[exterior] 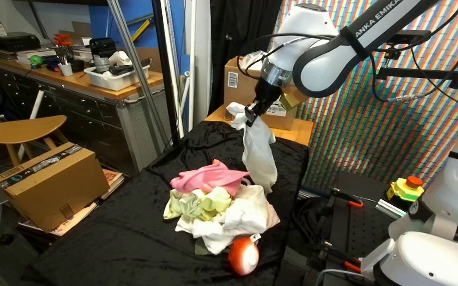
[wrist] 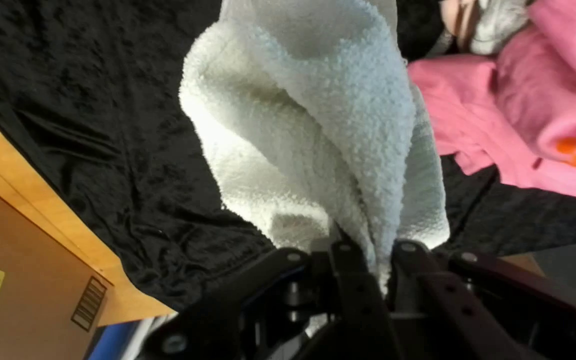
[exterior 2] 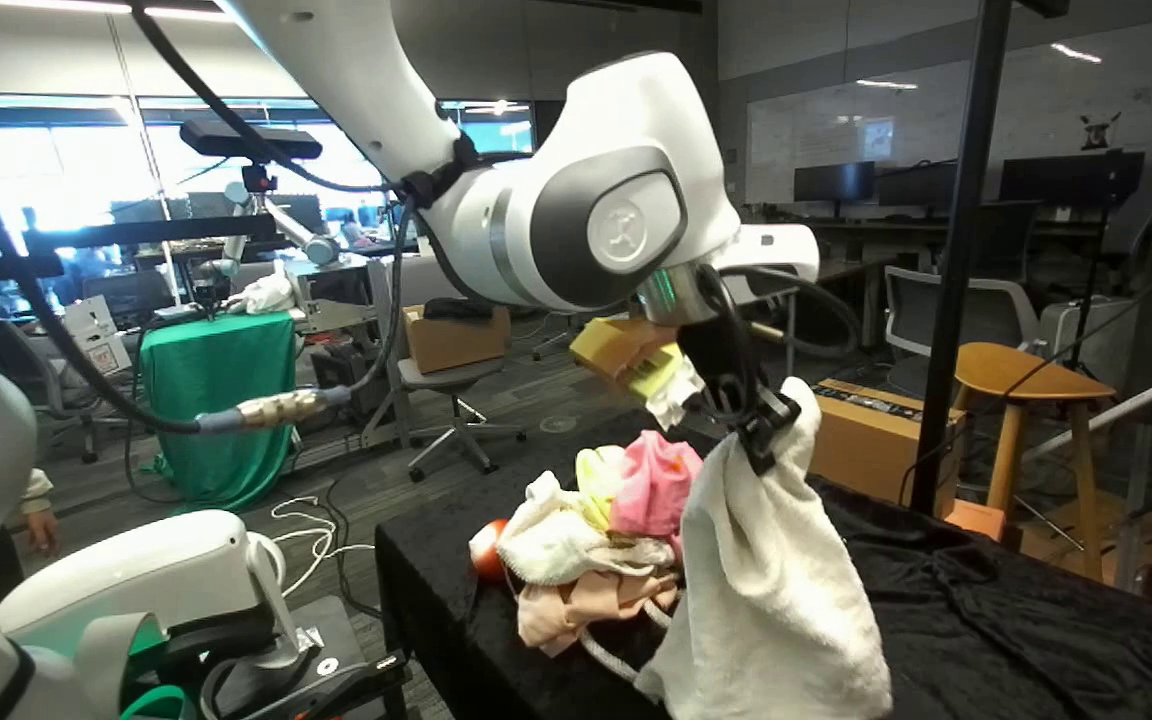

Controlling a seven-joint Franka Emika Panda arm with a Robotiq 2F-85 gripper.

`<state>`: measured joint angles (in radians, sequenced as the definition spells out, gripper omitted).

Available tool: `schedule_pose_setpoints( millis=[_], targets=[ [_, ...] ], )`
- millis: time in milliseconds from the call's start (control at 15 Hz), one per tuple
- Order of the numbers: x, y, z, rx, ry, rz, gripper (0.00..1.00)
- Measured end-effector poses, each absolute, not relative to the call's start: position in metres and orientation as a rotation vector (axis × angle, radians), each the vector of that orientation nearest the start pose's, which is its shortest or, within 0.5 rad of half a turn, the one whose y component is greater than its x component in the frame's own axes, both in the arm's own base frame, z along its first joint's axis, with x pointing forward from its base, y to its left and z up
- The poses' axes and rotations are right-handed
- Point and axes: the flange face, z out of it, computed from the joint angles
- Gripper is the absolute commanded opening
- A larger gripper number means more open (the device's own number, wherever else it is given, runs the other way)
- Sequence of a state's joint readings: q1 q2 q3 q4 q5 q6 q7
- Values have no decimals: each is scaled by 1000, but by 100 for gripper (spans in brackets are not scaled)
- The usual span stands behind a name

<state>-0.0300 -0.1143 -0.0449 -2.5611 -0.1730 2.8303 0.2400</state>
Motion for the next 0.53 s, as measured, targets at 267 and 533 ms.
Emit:
schedule_pose_setpoints(
  millis=[267,533],
  targets=[
    [487,38,384,-3102,90,-680,10],
    [502,90,397,-3124,-46,-642,10]
  ],
)
